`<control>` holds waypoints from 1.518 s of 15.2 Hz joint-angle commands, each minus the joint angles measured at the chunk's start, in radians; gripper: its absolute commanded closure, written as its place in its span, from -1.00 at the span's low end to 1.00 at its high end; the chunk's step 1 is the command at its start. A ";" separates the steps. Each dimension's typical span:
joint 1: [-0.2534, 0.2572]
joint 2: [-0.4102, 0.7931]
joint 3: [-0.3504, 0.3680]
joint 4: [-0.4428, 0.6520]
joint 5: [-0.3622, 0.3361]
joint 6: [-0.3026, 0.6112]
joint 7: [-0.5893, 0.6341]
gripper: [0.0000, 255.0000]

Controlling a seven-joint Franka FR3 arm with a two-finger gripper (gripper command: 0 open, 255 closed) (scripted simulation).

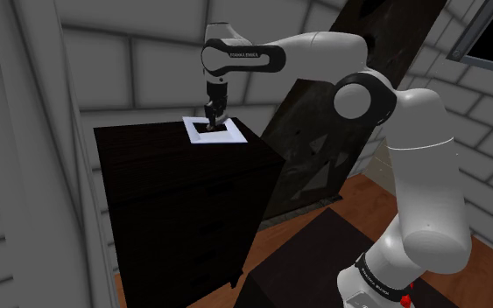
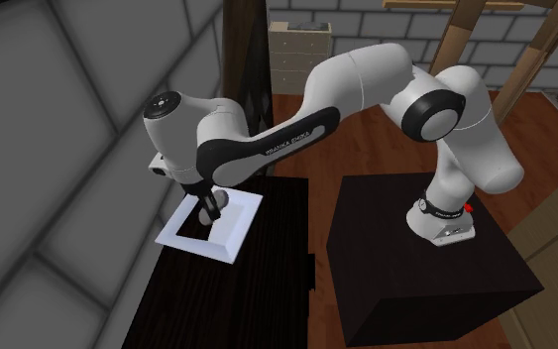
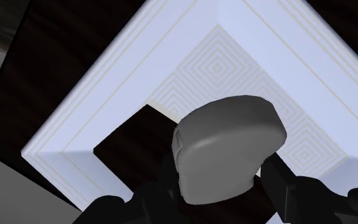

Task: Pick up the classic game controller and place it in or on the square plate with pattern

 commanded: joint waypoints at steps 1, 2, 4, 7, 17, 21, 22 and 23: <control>0.000 0.004 0.000 -0.028 0.000 0.027 0.002 1.00; 0.000 0.004 0.000 -0.029 0.000 0.027 0.002 1.00; 0.000 0.004 0.000 -0.028 0.000 0.027 0.002 1.00; 0.000 0.004 0.000 -0.028 0.000 0.027 0.002 1.00; 0.006 0.016 0.001 0.091 0.001 -0.081 -0.002 -1.00; 0.008 0.023 0.001 0.130 0.002 -0.112 -0.004 -1.00; 0.008 0.023 0.001 0.130 0.002 -0.112 -0.004 -1.00; 0.008 0.023 0.001 0.130 0.002 -0.112 -0.004 -1.00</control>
